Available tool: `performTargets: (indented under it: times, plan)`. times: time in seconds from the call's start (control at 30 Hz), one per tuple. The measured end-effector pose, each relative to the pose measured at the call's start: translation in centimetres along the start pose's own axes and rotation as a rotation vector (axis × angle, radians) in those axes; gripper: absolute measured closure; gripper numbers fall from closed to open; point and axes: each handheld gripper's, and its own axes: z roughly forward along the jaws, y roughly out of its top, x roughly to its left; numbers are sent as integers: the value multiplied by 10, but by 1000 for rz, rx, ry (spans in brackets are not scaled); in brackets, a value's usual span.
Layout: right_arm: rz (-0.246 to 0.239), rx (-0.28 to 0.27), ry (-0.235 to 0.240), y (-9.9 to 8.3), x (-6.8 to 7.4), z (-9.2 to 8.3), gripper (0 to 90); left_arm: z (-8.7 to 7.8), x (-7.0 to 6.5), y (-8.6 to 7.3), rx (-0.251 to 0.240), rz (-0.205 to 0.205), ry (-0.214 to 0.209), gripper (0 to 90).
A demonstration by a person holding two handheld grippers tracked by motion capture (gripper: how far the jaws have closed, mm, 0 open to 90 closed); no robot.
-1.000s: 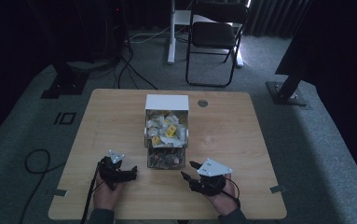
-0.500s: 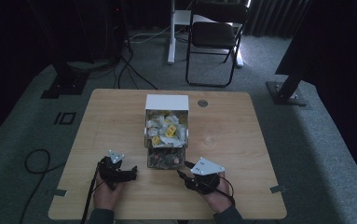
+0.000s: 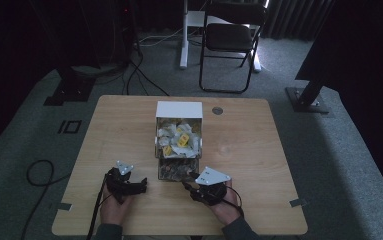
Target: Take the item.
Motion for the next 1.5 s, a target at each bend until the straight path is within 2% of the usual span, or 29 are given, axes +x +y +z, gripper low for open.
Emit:
performTargets:
  times: [0.3, 0.47, 0.77, 0.87, 1.03, 1.17, 1.3, 1.33, 1.5]
  plan:
    - [1, 36, 14, -5, -1, 13, 582, 0, 0, 0, 0, 0, 0, 12]
    - [-10, 48, 37, -5, 0, 10, 639, 0, 0, 0, 0, 0, 0, 12]
    - [-31, 53, 63, -9, 8, 5, 653, 0, 0, 0, 0, 0, 0, 12]
    - [-46, 56, 74, -8, 10, 3, 620, 0, 0, 0, 0, 1, 0, 12]
    - [-46, 38, 57, -1, 15, 5, 456, 0, 0, 0, -2, -2, 0, 12]
    - [-57, 41, 46, 5, 18, 10, 437, 0, 0, 0, -2, -2, 0, 12]
    - [-50, 35, 46, 7, 19, 14, 578, 0, 0, 0, 0, 1, 0, 12]
    - [-50, 35, 46, 7, 19, 14, 578, 0, 0, 0, 0, 1, 0, 12]
    - [-38, 14, 45, 8, 17, 12, 698, 0, 0, 0, 0, 0, 0, 12]
